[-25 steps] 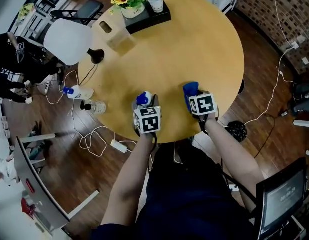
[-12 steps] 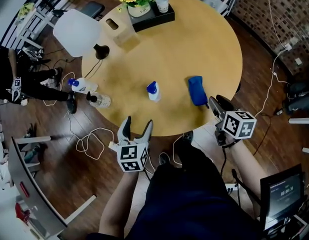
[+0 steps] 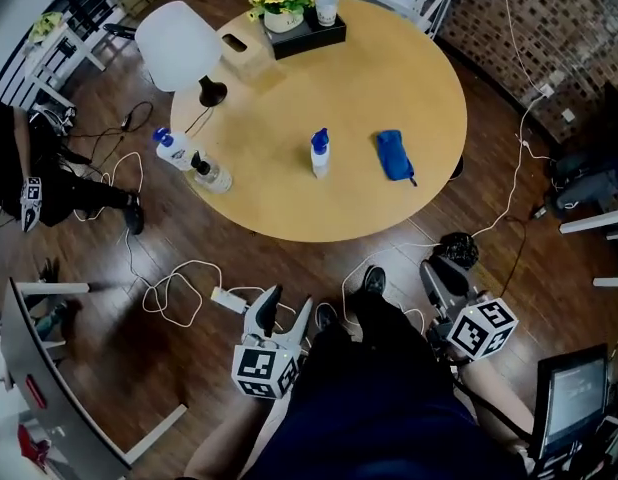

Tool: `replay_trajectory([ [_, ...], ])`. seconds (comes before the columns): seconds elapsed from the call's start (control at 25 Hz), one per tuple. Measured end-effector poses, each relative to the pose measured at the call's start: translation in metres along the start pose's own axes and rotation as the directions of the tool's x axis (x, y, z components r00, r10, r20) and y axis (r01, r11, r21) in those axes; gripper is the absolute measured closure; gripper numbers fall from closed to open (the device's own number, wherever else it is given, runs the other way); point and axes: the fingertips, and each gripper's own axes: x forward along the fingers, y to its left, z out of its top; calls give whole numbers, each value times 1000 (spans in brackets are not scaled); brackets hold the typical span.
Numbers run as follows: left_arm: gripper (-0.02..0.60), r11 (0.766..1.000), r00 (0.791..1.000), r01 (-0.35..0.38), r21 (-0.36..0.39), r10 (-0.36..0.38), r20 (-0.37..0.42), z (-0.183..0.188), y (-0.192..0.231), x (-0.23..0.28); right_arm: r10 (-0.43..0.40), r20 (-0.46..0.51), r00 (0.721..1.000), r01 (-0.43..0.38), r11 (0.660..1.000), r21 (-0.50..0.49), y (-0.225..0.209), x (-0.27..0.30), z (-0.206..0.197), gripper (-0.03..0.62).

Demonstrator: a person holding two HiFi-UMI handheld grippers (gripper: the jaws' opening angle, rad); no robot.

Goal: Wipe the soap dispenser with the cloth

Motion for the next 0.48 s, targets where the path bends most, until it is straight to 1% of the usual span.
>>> replay_trajectory([
  [0.12,339,999,999,42,-4,-42,34,8,-21,-4,21,15,1000,-20,999,-46,25,-11,-13,505],
  [0.28,345,996,994,88,6,-88,72,18,-50,-2,51,44,998,-46,993,-105,38,-19,-14,504],
  [0.36,348,995,992,93,18,-95,85,22,-62,0,68,63,996,-59,989,-138,39,-24,-6,503],
  [0.48,350,996,991,82,32,-85,102,28,-78,2,104,90,990,-87,979,-183,39,-31,9,505],
])
